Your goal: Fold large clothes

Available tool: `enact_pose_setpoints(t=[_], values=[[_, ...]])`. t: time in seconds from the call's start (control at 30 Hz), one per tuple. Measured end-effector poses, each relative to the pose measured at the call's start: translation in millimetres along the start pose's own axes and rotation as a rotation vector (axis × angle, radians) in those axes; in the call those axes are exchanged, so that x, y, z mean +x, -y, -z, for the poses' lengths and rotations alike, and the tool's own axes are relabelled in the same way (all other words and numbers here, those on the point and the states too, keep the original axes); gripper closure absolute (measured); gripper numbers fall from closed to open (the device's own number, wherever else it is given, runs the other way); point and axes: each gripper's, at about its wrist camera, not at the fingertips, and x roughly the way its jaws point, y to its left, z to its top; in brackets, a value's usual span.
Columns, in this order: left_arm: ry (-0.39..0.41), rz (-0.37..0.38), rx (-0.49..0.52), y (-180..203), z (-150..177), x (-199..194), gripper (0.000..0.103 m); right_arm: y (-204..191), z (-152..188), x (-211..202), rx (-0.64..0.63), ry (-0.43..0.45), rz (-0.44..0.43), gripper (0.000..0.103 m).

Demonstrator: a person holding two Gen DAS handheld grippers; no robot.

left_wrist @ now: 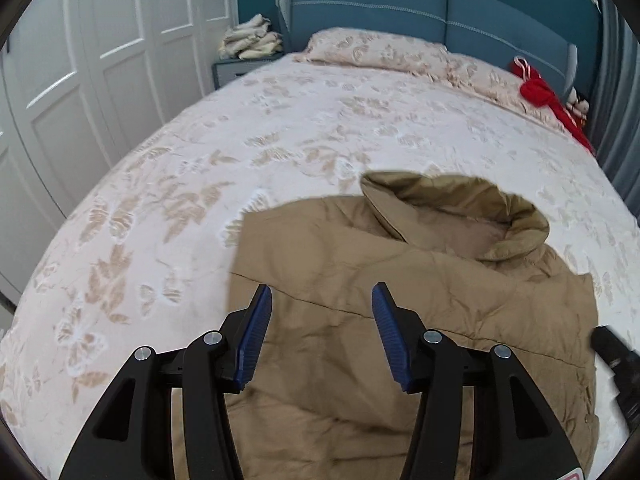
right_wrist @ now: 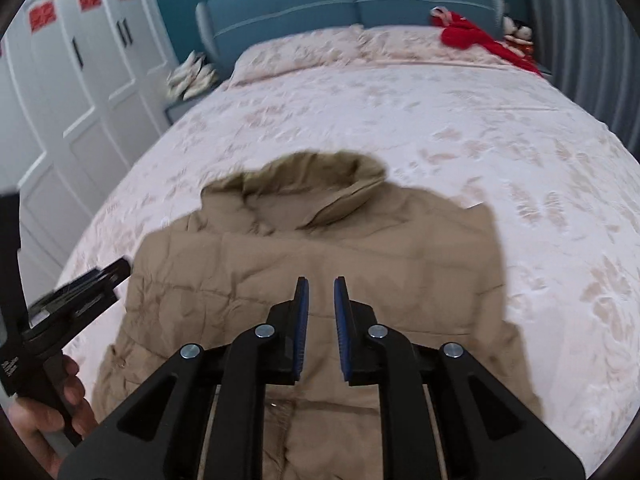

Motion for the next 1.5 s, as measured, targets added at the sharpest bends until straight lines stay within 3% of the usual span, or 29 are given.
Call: enact_pose_setpoints(t=[0.3,0.73,1.5], values=[[-0.080,-0.017,0.027,13,31,46,0.051,-10,43,54,-0.012,-0.114,0.006,0.090],[0.021,-0.081,0.076,20,64,55,0.050,-6,73,66,-0.042,-0.067,0.018,0.093],[0.074,-0.109,0.092,24,76,61,0.050,3,86,71,-0.019,-0.002,-0.024,0.093]])
